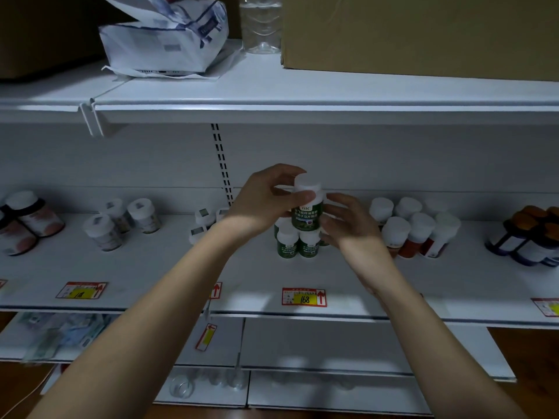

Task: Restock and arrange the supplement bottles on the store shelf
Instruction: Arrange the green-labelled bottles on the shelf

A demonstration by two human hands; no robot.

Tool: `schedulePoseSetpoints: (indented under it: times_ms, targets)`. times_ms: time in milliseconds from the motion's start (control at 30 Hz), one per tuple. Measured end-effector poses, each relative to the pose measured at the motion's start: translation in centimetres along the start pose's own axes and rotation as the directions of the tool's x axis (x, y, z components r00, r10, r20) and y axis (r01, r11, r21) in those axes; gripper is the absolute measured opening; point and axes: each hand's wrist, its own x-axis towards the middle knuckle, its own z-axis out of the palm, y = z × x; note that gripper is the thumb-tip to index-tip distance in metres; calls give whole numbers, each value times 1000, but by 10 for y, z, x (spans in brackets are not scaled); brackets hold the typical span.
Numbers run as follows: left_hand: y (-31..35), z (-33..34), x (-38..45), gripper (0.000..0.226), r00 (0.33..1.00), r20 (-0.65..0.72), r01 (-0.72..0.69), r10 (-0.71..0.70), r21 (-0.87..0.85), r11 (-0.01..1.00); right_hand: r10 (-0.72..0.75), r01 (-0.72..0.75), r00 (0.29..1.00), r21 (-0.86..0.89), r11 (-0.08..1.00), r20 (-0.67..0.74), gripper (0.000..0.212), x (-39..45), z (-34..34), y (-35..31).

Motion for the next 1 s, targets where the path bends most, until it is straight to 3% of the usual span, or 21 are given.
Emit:
schedulePoseSetpoints:
  times_ms: [100,167,300,400,667,833,1000]
  targets:
    - [-14,5,19,33,997,-70,24,-20,61,998,17,-31,991,-101,994,-131,18,19,-12,45]
    - [-27,7,35,32,992,-127,39,-25,108,993,4,-53,984,-269,962,-179,15,29,-20,77]
    - [-51,13,65,37,985,-171,75,-37,217,973,115,-137,990,-697,704,-78,44,31,-37,133]
    - [-62,18,83,42,992,-124,60,-23,300,952,133,-75,991,-858,509,-8,52,22,-42,166]
    - [-91,26,115,43,994,74,32,-77,478,878,36,-32,999,-874,485,-16,50,22,-41,173]
    - [-101,31,125,46,953,251,-28,-171,634,773,31,-27,999,-869,495,-14,50,22,-43,176]
    - [-108,32,125,48,921,301,-31,-246,688,725,26,-25,1000,-874,485,-14,50,24,-43,179]
